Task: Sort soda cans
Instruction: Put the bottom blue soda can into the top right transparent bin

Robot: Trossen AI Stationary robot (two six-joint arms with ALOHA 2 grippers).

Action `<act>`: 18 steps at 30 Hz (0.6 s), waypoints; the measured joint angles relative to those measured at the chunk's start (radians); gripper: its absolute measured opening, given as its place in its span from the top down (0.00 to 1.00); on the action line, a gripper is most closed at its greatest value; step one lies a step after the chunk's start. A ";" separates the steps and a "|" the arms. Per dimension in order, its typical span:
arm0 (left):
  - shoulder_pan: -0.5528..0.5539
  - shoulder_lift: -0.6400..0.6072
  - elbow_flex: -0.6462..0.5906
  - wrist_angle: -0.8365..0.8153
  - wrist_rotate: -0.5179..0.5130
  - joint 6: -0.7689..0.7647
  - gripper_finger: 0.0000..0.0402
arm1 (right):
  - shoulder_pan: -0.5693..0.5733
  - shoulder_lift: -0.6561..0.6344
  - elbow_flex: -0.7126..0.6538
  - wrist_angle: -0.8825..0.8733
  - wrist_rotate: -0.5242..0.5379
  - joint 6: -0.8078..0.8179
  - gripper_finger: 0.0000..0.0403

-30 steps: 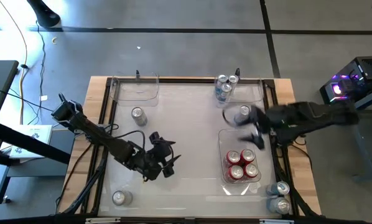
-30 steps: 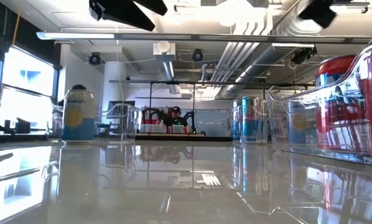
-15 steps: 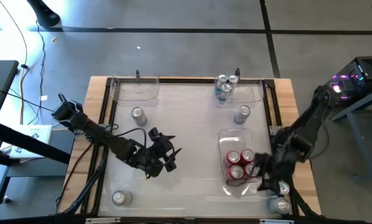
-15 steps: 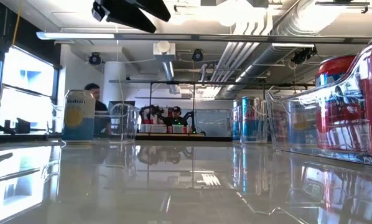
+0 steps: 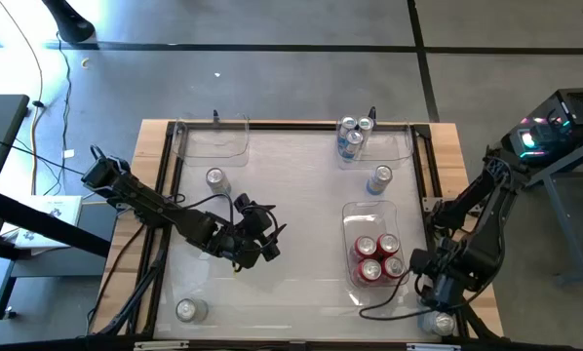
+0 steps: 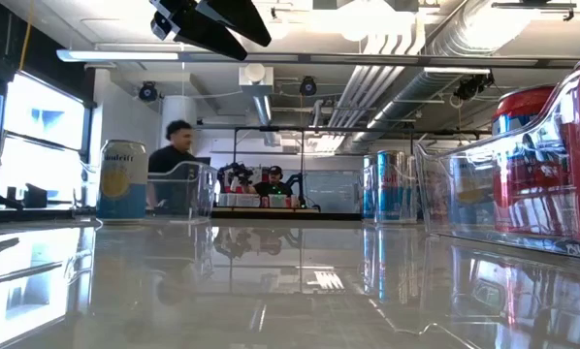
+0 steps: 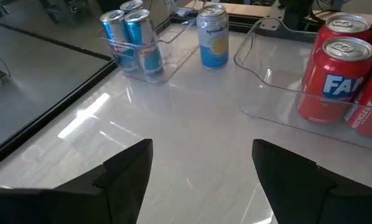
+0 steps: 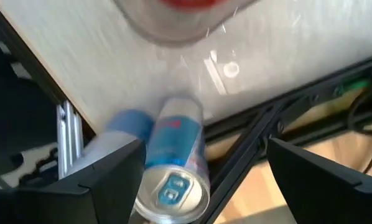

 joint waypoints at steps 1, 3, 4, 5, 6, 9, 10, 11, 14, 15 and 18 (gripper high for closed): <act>0.000 0.000 0.000 -0.001 0.000 0.000 0.33 | 0.006 0.005 -0.006 0.000 -0.008 0.019 0.18; 0.000 0.000 -0.007 0.007 0.001 0.000 0.33 | 0.015 0.009 -0.021 -0.003 -0.014 0.080 0.18; 0.000 0.000 -0.016 0.017 0.001 0.000 0.33 | 0.018 0.009 -0.028 -0.002 -0.022 0.107 0.18; 0.000 0.000 -0.025 0.020 0.001 0.000 0.33 | 0.022 0.008 -0.033 -0.001 -0.032 0.131 0.18; 0.000 0.000 -0.036 0.031 0.003 0.000 0.33 | 0.027 0.007 -0.034 -0.004 -0.040 0.151 0.18; 0.000 0.000 -0.065 0.050 0.013 -0.024 0.33 | 0.044 0.005 -0.040 -0.002 -0.041 0.203 0.18; 0.000 0.000 -0.070 0.049 0.020 -0.038 0.33 | 0.048 0.005 -0.040 0.002 -0.041 0.216 0.18; 0.000 0.000 -0.076 0.051 0.025 -0.048 0.33 | 0.051 0.005 -0.040 0.007 -0.043 0.219 0.18; 0.000 0.000 -0.090 0.071 0.025 -0.053 0.33 | 0.056 0.005 -0.041 0.031 -0.046 0.224 0.18; 0.000 0.000 -0.095 0.082 0.025 -0.053 0.33 | 0.056 0.005 -0.041 0.034 -0.046 0.224 0.18; 0.000 0.000 -0.098 0.089 0.025 -0.053 0.33 | 0.054 0.004 -0.041 0.034 -0.039 0.208 0.18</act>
